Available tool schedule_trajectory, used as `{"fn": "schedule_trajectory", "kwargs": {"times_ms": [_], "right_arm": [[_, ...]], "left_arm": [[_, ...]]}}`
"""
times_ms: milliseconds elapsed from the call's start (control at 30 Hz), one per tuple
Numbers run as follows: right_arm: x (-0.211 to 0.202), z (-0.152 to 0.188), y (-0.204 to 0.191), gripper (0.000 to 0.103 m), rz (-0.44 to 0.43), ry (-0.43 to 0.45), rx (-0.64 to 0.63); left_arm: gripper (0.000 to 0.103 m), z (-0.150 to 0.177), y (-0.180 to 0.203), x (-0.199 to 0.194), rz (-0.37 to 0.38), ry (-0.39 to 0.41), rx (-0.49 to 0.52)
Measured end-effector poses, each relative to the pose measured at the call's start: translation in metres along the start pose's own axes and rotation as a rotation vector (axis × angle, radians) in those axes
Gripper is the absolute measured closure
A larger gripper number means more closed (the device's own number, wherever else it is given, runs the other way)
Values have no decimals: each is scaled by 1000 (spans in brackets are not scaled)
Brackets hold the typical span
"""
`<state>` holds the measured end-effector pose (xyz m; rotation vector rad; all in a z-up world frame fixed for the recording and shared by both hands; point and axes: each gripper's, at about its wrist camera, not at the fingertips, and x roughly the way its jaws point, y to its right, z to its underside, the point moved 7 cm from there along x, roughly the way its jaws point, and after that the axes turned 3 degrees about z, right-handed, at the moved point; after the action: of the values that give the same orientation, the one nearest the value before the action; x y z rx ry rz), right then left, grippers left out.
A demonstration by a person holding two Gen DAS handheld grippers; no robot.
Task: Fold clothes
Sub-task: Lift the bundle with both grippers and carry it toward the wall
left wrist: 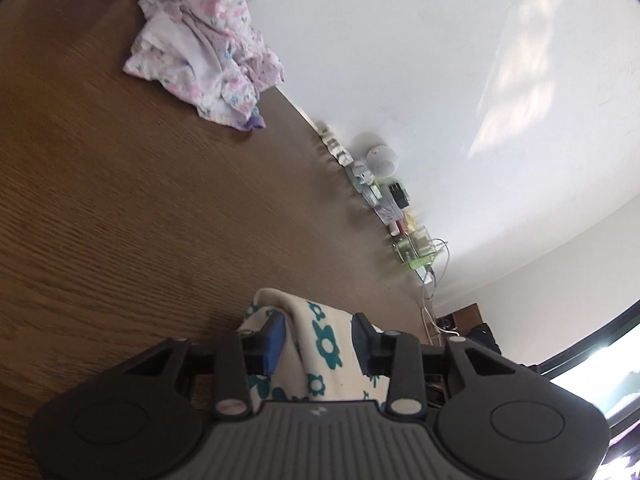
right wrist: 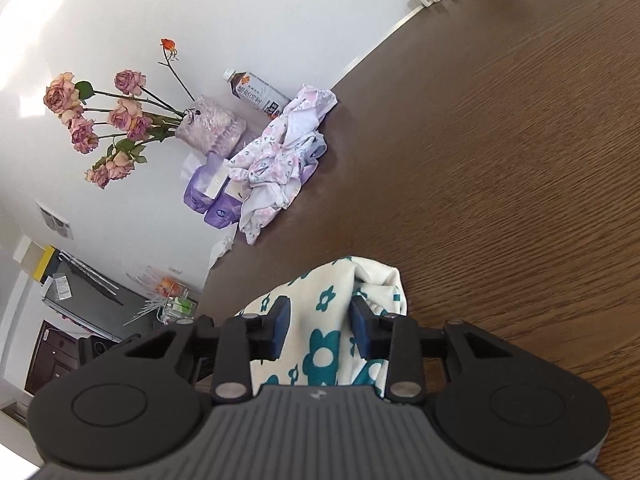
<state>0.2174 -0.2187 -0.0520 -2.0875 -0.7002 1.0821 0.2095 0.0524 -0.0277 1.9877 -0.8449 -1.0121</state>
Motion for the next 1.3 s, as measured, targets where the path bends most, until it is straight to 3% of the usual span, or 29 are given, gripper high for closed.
{"fn": "schedule_trajectory", "kwargs": {"times_ms": [167, 333, 600, 667, 733, 833, 1000, 1300], "right_arm": [[11, 6, -8, 69, 21, -18, -38], [-13, 9, -11, 69, 31, 17, -71], [-8, 26, -11, 71, 70, -6, -98], [-13, 26, -8, 66, 65, -1, -84], [-18, 25, -5, 44, 60, 3, -69], [-25, 25, 1, 30, 52, 10, -47], [-37, 25, 9, 30, 39, 21, -10], [-14, 26, 9, 29, 17, -27, 6]], "left_arm": [[71, 5, 4, 13, -3, -23, 23], [71, 7, 8, -20, -8, 35, 37], [72, 34, 11, -5, -63, -13, 105], [63, 32, 13, -16, -73, 5, 112], [42, 31, 14, -30, -101, 30, 129], [32, 30, 10, -43, -141, 60, 125], [27, 33, -3, -32, -124, 1, 32], [26, 34, -8, -6, -59, -70, -11]]}}
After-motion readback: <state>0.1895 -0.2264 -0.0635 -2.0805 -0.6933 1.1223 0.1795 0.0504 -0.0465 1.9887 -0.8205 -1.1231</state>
